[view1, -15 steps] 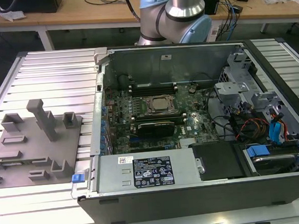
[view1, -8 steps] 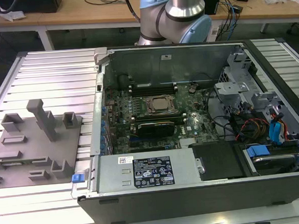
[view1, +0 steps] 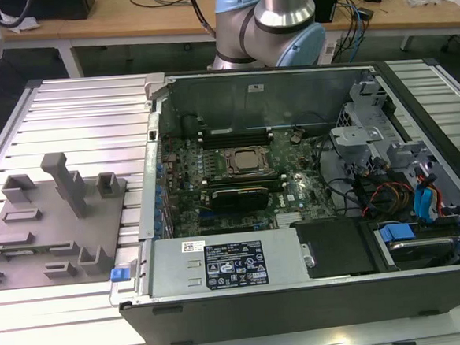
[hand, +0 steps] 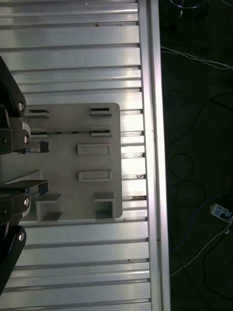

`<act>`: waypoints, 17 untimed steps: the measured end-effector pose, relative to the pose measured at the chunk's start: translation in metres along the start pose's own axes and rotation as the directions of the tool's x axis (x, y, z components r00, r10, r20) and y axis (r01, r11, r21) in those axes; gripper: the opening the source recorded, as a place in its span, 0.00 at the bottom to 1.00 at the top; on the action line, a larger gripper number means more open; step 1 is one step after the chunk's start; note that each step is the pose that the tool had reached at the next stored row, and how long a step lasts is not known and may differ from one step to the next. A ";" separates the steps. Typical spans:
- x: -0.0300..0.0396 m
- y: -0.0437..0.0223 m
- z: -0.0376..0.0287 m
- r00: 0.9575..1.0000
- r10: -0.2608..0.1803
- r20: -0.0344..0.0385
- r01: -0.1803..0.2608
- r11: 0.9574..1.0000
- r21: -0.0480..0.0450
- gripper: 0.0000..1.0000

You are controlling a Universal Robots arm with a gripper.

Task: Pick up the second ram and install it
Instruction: 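Pick up the second ram and move it above second insertion slot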

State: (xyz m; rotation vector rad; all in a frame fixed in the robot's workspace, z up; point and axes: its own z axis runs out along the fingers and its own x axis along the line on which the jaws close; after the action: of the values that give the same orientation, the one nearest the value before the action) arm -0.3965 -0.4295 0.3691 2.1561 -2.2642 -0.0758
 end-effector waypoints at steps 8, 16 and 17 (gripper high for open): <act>0.0001 -0.0002 0.0053 1.000 0.000 0.000 0.000 1.000 0.000 0.36; 0.0003 -0.0005 0.0108 1.000 0.000 0.000 0.000 1.000 0.000 0.36; 0.0003 -0.0005 0.0114 1.000 0.000 0.000 0.000 1.000 0.000 0.36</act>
State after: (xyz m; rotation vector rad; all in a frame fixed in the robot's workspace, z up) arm -0.3965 -0.4296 0.3578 2.1561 -2.2643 -0.0759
